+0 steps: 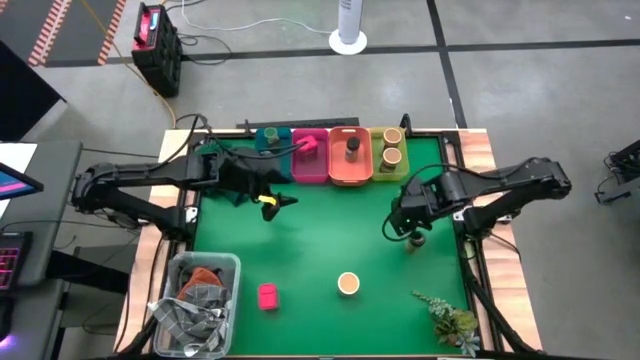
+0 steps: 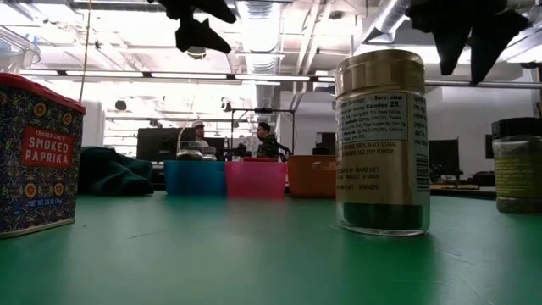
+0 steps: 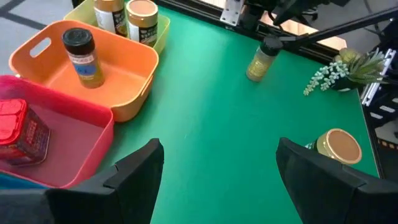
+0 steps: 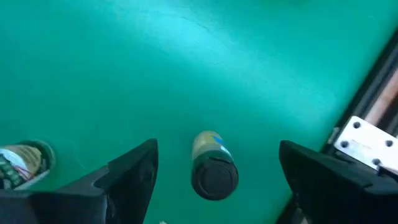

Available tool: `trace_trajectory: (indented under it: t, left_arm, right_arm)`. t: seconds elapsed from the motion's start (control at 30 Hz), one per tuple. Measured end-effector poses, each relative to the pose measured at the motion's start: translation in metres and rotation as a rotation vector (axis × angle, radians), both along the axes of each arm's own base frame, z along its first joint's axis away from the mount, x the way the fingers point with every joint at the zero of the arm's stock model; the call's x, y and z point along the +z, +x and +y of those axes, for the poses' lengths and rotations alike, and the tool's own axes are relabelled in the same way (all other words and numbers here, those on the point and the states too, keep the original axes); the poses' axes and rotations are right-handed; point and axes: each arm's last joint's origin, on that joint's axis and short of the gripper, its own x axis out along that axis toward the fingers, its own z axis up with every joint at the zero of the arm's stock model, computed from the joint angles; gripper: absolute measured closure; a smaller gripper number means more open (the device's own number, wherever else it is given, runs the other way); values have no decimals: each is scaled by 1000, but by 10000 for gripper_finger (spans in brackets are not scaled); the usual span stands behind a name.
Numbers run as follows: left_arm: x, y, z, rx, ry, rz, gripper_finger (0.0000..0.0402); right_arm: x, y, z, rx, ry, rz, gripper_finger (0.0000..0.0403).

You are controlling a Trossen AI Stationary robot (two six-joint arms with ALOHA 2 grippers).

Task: Sort spices by type
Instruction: Put the black spice bottle into the orange bin

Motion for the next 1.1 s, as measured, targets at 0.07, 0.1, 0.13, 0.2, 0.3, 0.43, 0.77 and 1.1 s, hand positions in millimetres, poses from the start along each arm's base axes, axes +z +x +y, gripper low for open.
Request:
trace_trajectory:
  t: [0.07, 0.1, 0.13, 0.2, 0.3, 0.43, 0.77, 1.1]
  left_arm:
    - [-1, 0, -1, 9, -7, 5, 107]
    - [-1, 0, -1, 9, -8, 10, 107]
    - [-1, -1, -1, 10, -9, 15, 107]
    - [-3, -1, -1, 10, -12, 30, 107]
    - [-4, -2, -1, 10, -13, 44, 107]
    - [-4, -2, -1, 11, -14, 46, 107]
    - [-4, -2, -1, 9, -14, 47, 107]
    - [-4, -2, -1, 32, -51, 36, 107]
  right_arm:
    - [-4, -3, 2, -12, -4, -3, 54]
    - [-8, -5, 3, -23, -3, 2, 58]
    - [-12, -7, 4, -37, -1, 5, 61]
    - [-18, -11, 9, -56, 20, 8, 67]
    - [-27, -11, 17, -75, 47, -37, 71]
    - [-33, -13, 26, -106, 53, -35, 71]
    - [-49, -20, 42, -160, 63, -28, 72]
    - [-75, -29, 47, -180, 35, 22, 72]
